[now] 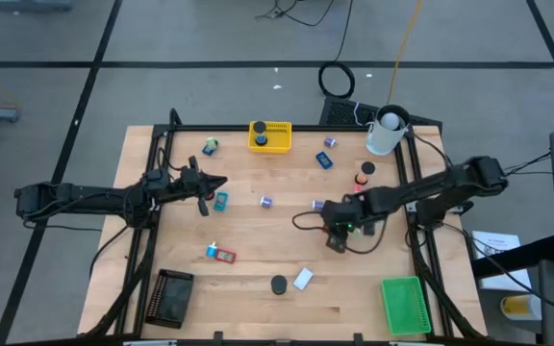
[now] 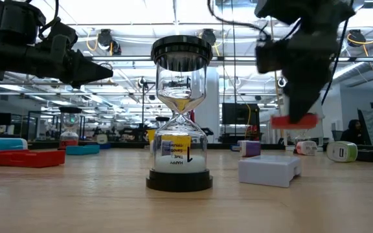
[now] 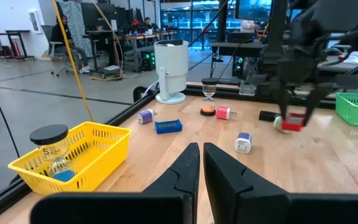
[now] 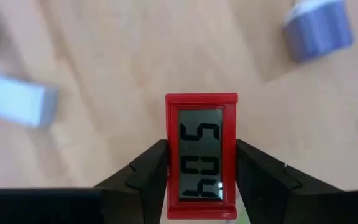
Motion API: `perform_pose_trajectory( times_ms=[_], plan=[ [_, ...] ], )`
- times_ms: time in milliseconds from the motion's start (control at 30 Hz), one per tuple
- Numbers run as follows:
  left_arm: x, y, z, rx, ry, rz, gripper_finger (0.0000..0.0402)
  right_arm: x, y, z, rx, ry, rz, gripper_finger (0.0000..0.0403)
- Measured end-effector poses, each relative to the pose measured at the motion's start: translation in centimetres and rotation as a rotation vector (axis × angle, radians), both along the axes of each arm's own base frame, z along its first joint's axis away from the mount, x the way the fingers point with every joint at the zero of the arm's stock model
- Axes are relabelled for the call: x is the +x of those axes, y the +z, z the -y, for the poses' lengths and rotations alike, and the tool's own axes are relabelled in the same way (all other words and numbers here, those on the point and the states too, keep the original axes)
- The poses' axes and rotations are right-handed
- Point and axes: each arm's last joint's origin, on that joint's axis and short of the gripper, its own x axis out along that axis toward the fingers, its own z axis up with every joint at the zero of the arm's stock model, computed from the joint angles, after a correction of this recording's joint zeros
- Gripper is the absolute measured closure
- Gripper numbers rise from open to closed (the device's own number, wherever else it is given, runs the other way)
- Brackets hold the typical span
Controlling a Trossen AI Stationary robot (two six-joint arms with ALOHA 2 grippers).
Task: Pick & Place Office items
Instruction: Put the red digital timer into the green bin
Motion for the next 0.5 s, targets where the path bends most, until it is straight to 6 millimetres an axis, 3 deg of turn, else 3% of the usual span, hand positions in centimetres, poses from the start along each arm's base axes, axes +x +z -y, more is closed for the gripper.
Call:
perform_pose_trajectory(
  times_ms=[267, 500],
  plan=[
    [0.0, 0.0, 0.0, 0.003, 0.000, -0.002, 0.0371, -3.8, 2.7, -4.2, 0.105, -0.033, -0.012, 0.0241],
    [0.0, 0.0, 0.0, 0.003, 0.000, -0.003, 0.0371, -7.0, 3.9, -7.9, 0.205, -0.089, -0.042, 0.0239]
  ],
)
